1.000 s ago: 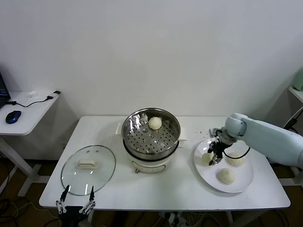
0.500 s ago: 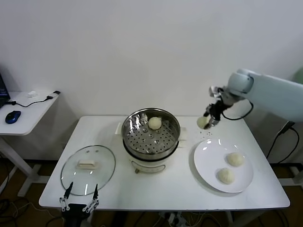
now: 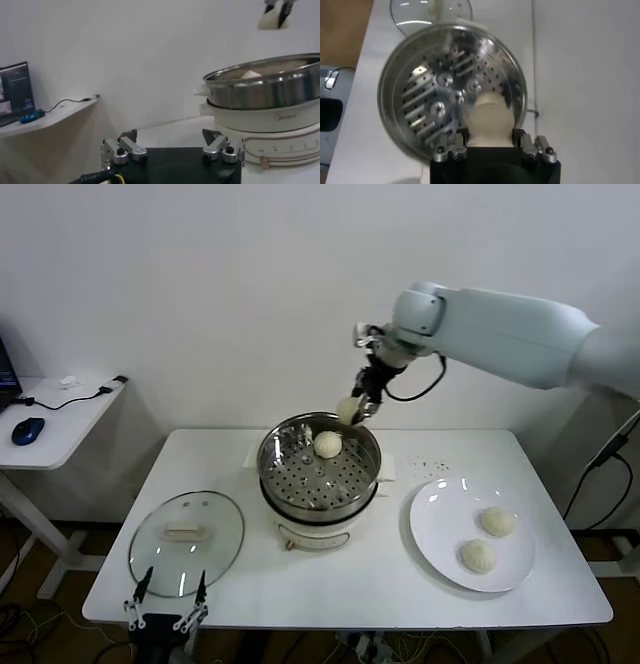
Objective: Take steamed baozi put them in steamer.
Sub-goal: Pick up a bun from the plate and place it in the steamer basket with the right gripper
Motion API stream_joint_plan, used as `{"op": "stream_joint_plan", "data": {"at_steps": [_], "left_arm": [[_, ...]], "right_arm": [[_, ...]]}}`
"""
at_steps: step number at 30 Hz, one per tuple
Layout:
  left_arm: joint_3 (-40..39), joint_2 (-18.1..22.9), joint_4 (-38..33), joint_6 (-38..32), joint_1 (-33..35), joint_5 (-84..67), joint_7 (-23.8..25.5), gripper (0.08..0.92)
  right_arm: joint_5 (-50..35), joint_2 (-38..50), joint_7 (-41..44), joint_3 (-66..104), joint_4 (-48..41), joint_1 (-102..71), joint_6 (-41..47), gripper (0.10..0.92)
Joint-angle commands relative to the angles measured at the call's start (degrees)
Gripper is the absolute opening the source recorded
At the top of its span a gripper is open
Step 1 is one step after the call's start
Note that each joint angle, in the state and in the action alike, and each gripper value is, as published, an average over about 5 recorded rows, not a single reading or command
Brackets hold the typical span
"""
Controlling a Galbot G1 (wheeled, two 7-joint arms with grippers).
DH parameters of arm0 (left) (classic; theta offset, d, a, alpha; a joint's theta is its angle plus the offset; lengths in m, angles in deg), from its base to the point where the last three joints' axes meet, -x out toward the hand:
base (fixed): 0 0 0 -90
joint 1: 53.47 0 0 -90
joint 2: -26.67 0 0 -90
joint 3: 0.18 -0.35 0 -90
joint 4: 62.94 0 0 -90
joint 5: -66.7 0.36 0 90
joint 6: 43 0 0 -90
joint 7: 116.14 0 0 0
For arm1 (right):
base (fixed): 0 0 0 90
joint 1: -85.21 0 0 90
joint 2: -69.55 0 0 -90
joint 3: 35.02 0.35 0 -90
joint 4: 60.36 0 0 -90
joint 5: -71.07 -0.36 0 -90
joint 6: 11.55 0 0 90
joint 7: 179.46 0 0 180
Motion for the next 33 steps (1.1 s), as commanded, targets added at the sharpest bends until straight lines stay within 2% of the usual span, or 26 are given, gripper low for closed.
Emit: {"op": "stream_joint_plan", "data": {"at_steps": [1,12,28,33], "left_arm": [[0.1,-0.1,0.2,-0.5,0.1,-0.2,-0.6,0.823],[1.0,-0.5,0.8,-0.2,0.3,-1.7,-0.1,0.823],[1.0,-0.4,2.3,0.1,-0.8,-1.5,0.1,0.823],[0.7,-0.2,2.5,0.1,-0.9,-1.2,0.1,0.823]], "right_arm": [[-2.9,-9.9,-2.5,-0.4,-2.8,-4.2,1.8,0.577],[1.0,-14.5,-1.4,-0.4,-11.6,-12.1,0.5,0.585],[3.9,-16.5,0.3,0.5,-17.2,-15.8,-0.7,0.591],[3.8,-16.4,0.3,0.8,-17.2,-15.6,-0.5,0.701]]}}
